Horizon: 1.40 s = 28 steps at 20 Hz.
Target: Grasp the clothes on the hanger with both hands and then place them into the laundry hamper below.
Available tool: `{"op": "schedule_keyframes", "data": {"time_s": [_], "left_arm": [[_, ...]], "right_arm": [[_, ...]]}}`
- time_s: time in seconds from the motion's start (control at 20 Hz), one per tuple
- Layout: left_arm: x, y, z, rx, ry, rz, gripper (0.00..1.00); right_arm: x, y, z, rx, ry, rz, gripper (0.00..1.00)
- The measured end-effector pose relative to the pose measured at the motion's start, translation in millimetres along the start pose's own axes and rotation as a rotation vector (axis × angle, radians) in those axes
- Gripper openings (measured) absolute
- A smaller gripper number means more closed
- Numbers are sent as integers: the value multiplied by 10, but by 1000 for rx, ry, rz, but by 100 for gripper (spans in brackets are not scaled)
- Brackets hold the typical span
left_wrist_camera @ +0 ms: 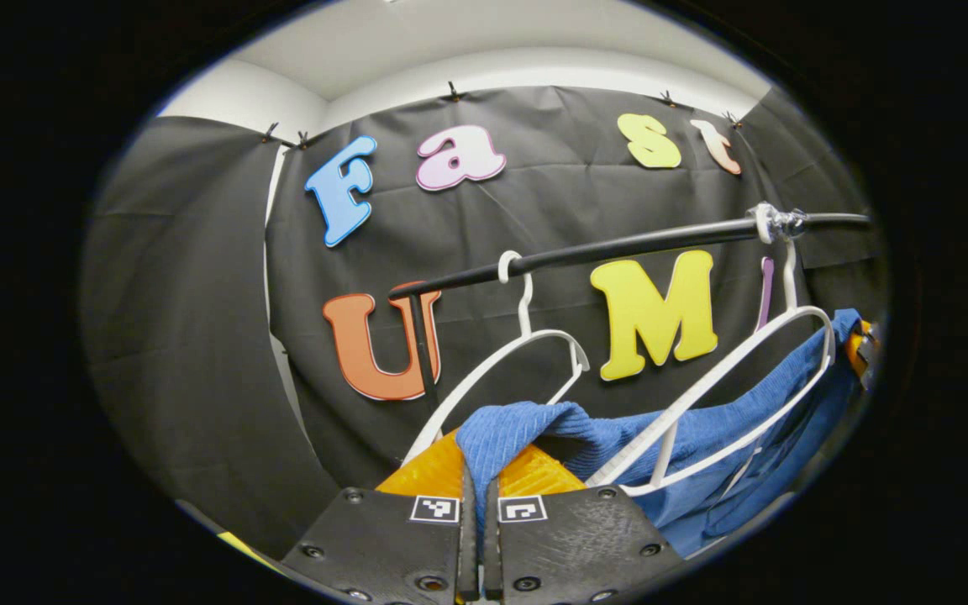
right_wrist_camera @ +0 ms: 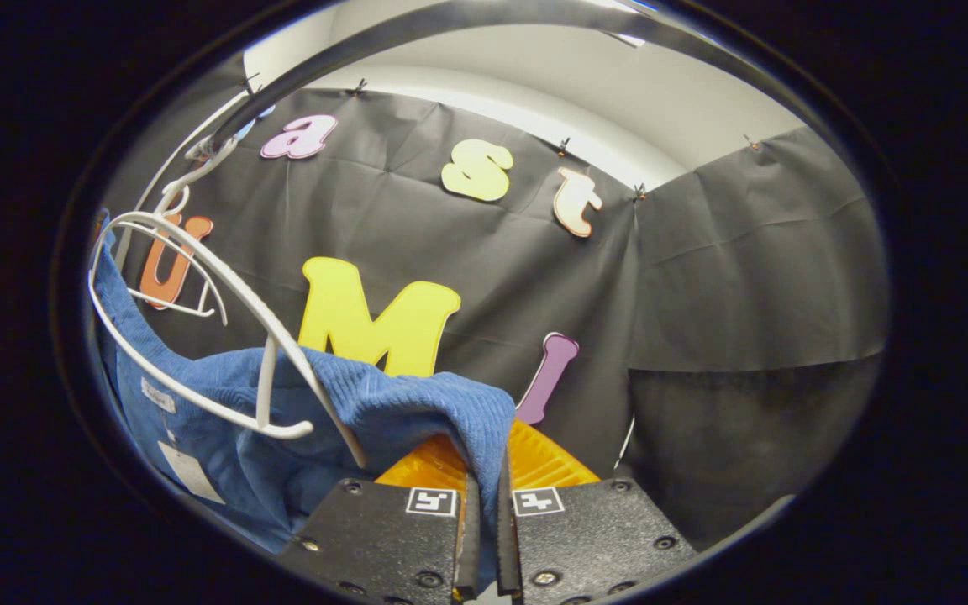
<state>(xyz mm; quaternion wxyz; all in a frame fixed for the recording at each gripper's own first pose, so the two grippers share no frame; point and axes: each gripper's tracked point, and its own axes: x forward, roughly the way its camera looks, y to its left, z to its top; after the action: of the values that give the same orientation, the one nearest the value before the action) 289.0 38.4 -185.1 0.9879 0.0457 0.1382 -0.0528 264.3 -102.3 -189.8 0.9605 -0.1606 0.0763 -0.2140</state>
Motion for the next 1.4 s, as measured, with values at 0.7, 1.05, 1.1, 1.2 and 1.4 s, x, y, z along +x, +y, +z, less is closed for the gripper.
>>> {"op": "schedule_keyframes", "data": {"time_s": [0.7,1.05,1.1,1.2,1.4], "left_arm": [[-215,-1,-491,-74,70,-14,3],[-404,-180,-756,-94,113,-41,3],[-425,-220,-774,-96,118,-50,3],[-475,-274,-829,-89,125,-56,3],[-600,-374,-890,-96,144,-82,3]], "right_arm": [[-227,75,-486,-9,132,27,11],[-352,78,-812,-14,221,34,11],[-452,117,-852,-6,232,50,11],[-528,177,-915,-3,252,74,11],[-702,284,-912,-11,268,112,11]]}}
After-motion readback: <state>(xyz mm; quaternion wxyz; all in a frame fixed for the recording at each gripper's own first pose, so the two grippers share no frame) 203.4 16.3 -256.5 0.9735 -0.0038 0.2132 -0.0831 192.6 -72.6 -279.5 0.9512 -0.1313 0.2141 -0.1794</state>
